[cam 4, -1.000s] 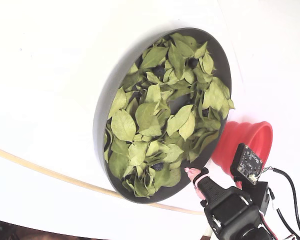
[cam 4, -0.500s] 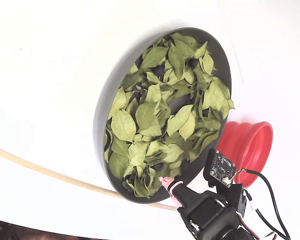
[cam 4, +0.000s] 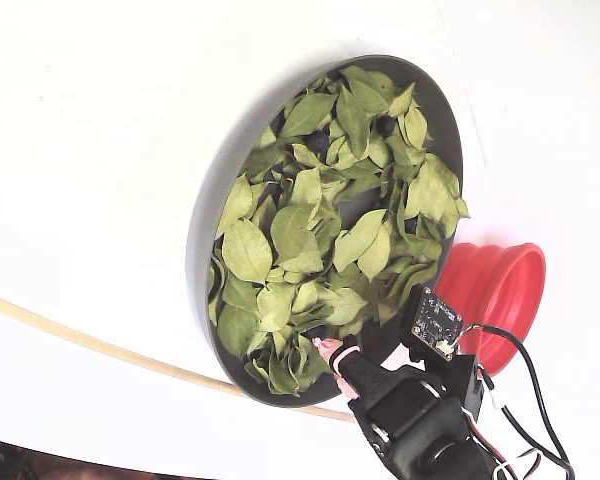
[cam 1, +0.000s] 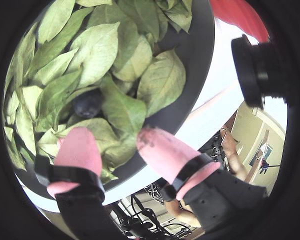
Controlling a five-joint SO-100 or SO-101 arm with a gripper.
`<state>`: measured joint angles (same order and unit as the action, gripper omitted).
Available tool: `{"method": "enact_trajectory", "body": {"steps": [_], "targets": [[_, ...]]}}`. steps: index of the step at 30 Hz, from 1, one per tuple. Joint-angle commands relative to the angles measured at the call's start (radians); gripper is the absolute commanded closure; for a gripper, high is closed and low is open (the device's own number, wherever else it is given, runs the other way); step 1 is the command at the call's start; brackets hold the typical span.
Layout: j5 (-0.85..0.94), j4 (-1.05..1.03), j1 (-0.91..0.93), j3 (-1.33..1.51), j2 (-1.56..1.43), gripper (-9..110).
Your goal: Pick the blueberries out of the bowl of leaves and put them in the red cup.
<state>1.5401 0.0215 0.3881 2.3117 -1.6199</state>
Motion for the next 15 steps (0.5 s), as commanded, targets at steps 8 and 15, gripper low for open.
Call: {"method": "enact_trajectory", "body": {"steps": [8,15], "targets": [[-0.012,0.038,-0.018,-0.049,0.028,85],[-0.017,0.046,-0.026,-0.080,0.058,85]]}}
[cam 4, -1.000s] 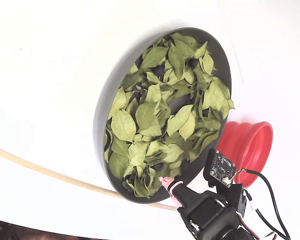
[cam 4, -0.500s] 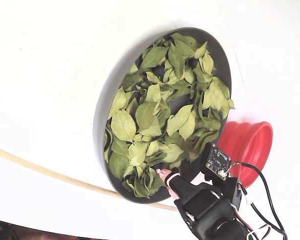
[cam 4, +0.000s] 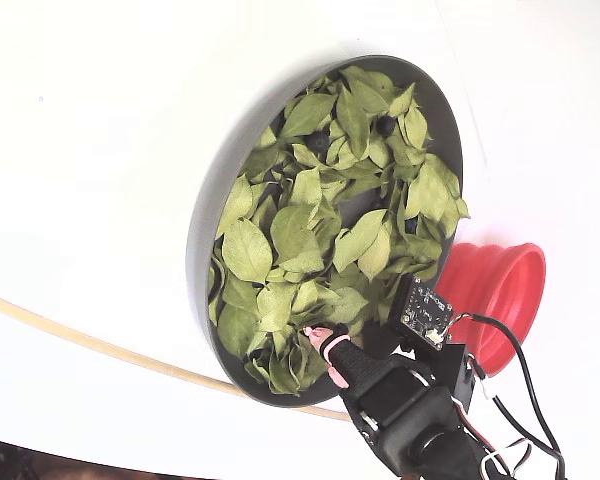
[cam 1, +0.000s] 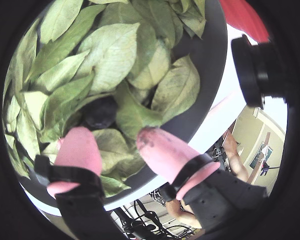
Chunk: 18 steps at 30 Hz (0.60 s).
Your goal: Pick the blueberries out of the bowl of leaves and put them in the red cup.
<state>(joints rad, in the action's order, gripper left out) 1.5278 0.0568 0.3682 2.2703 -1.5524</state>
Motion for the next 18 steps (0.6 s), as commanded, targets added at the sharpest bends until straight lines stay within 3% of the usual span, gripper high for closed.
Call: {"method": "enact_trajectory", "body": {"steps": [1,18], "targets": [[-0.005,0.011,-0.008,-0.044,-0.003,85],[0.005,0.032,0.000,-0.071,0.038,85]]}}
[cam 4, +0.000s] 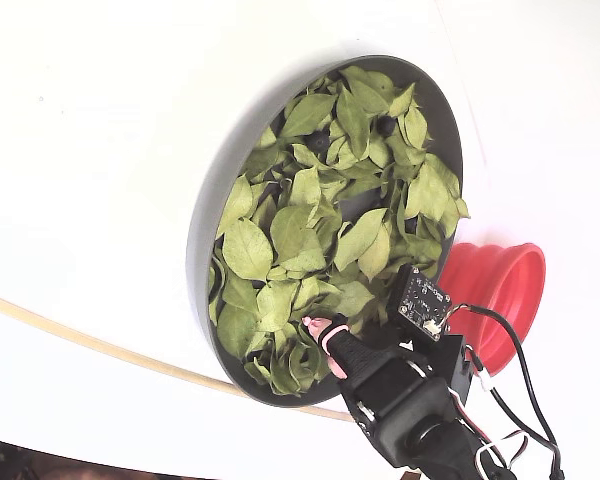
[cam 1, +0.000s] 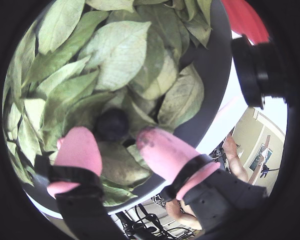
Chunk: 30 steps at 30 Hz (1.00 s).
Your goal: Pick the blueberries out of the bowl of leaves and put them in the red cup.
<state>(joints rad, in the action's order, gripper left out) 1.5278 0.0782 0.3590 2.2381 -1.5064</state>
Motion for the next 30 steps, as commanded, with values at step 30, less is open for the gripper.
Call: {"method": "enact_trajectory", "body": {"steps": [30], "targets": [[-0.009,0.078,0.067,-0.025,0.054,82]]}}
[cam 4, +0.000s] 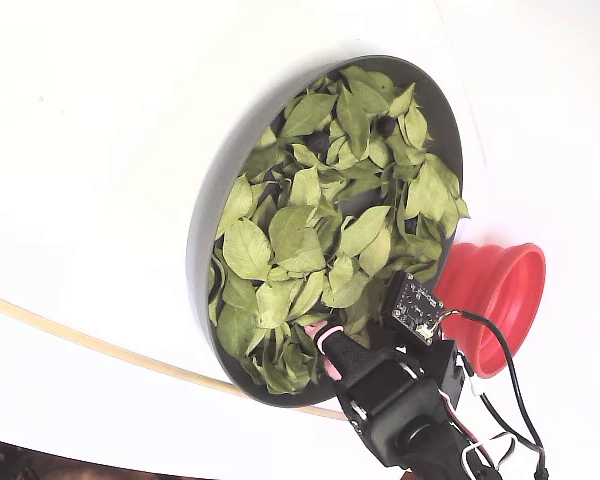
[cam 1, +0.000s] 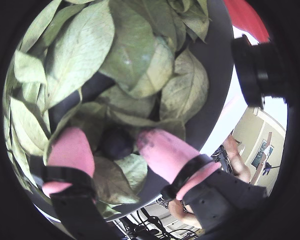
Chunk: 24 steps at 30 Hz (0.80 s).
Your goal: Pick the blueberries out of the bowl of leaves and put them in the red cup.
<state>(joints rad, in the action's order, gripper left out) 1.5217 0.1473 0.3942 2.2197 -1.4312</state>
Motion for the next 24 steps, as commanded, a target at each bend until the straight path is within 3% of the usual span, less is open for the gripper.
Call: {"method": "enact_trajectory", "body": {"steps": [1,24], "targets": [[-0.005,0.009,0.032,-0.003,-0.023,82],[-0.023,0.066,0.046,0.023,0.006,84]]}}
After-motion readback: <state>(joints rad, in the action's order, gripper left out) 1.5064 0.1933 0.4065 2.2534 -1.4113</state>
